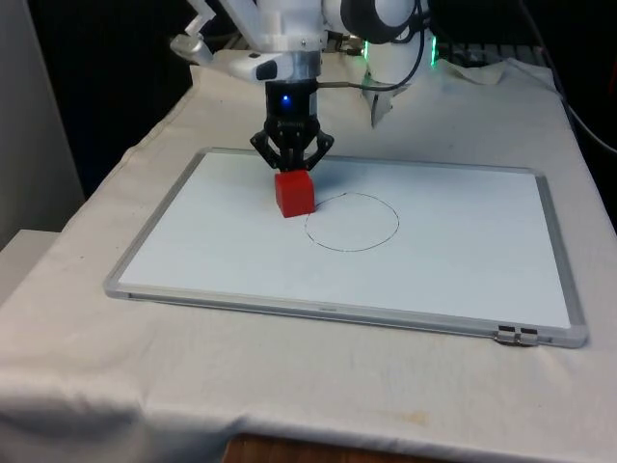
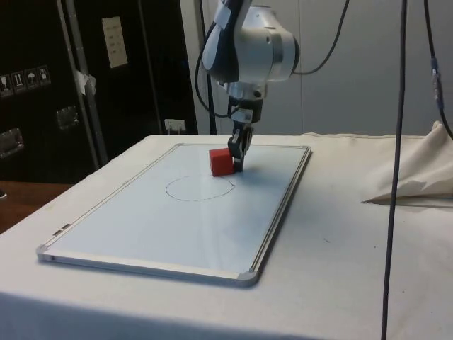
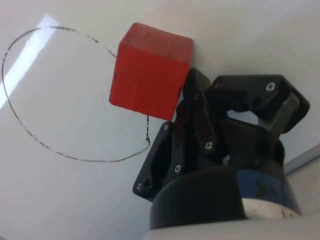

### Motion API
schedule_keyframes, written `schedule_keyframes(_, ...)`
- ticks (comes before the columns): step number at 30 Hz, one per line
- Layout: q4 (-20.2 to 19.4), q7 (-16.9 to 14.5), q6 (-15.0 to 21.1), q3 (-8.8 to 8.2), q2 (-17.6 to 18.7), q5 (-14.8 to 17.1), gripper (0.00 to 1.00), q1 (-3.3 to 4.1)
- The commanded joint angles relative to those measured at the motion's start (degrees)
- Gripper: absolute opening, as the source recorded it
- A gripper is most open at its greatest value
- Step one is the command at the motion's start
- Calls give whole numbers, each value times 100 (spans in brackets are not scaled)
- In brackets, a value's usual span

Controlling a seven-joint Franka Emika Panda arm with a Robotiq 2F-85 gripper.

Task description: Push the cube into the marked area.

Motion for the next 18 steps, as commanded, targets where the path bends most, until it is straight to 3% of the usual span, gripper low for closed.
schedule_keyframes(1,52,0,74,23,52,34,0,-11)
schedule_keyframes(7,344,-34,206,34,286,63,0,-46)
schedule_keyframes(8,269,0,115,-23,218,0,0,-17)
schedule_keyframes(9,372,-34,223,34,315,69,0,-52)
schedule_keyframes(15,493,120,441,-17,453,6,0,34)
schedule_keyframes(18,504,109,413,0,424,0,0,11)
